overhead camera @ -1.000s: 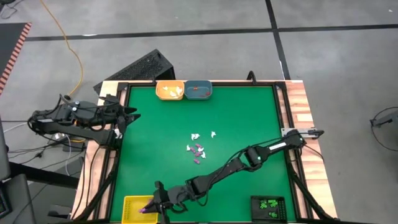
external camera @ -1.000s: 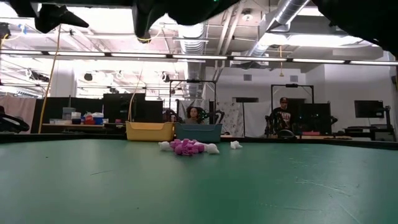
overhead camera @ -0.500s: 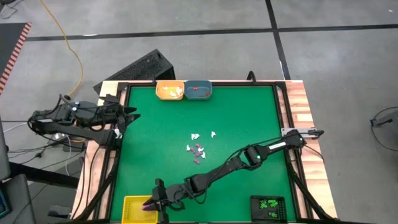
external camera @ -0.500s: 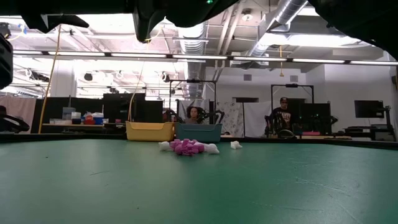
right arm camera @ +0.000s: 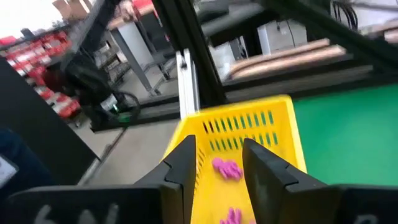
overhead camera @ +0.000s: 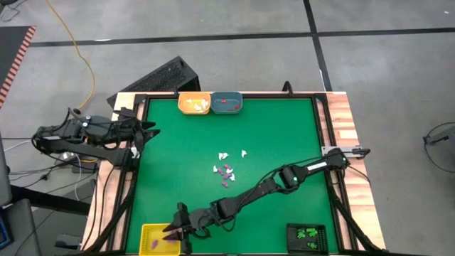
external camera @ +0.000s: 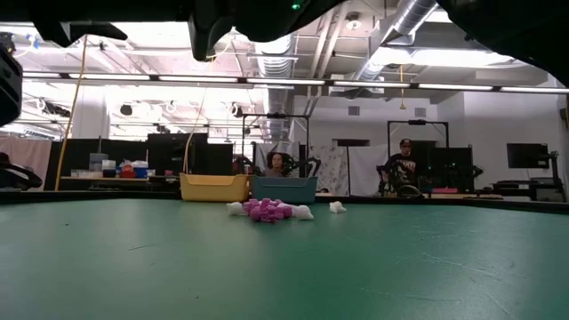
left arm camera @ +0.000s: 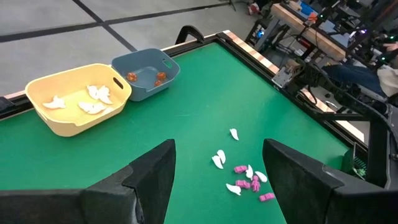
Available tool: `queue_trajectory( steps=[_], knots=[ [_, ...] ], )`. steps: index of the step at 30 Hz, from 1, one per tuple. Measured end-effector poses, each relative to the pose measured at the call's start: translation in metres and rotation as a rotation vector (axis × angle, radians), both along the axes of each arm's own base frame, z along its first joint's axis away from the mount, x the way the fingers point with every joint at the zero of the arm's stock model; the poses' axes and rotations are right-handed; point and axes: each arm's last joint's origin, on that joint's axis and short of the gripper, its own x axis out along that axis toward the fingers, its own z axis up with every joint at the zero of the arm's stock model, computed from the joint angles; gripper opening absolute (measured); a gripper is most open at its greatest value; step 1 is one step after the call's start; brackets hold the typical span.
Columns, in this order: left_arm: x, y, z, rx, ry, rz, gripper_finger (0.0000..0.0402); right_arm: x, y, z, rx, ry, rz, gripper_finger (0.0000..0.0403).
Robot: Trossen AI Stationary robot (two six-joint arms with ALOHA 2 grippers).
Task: Sort Halloween decoration
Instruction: Put the pink skeleton into the yellow bin
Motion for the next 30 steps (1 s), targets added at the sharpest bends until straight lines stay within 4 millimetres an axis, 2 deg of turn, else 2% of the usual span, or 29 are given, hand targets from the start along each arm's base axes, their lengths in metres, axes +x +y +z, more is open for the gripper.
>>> queue_trajectory(
  steps=[6, 12, 16, 22, 30],
  knots=[
    [0.0, 0.0, 0.0, 0.0, 0.0, -0.001, 0.0231, 0.002, -0.01, 0.016, 0.014, -0.025, -0.005, 0.0123],
    [0.0, -0.001, 0.0, -0.009, 0.001, -0.023, 0.0231, 0.002, -0.035, 0.059, 0.02, -0.029, 0.025, 0.0119],
    [0.0, -0.001, 0.0, 0.004, 0.005, -0.027, 0.0231, -0.003, -0.057, 0.086, -0.057, 0.029, 0.056, 0.0118],
    [0.0, -0.001, 0.0, 0.018, 0.011, -0.031, 0.0231, -0.026, -0.086, 0.129, -0.247, 0.148, 0.056, 0.0118],
    [0.0, -0.001, 0.0, 0.024, 0.014, -0.031, 0.0231, -0.058, -0.134, 0.178, -0.359, 0.27, 0.025, 0.0118]
  ],
)
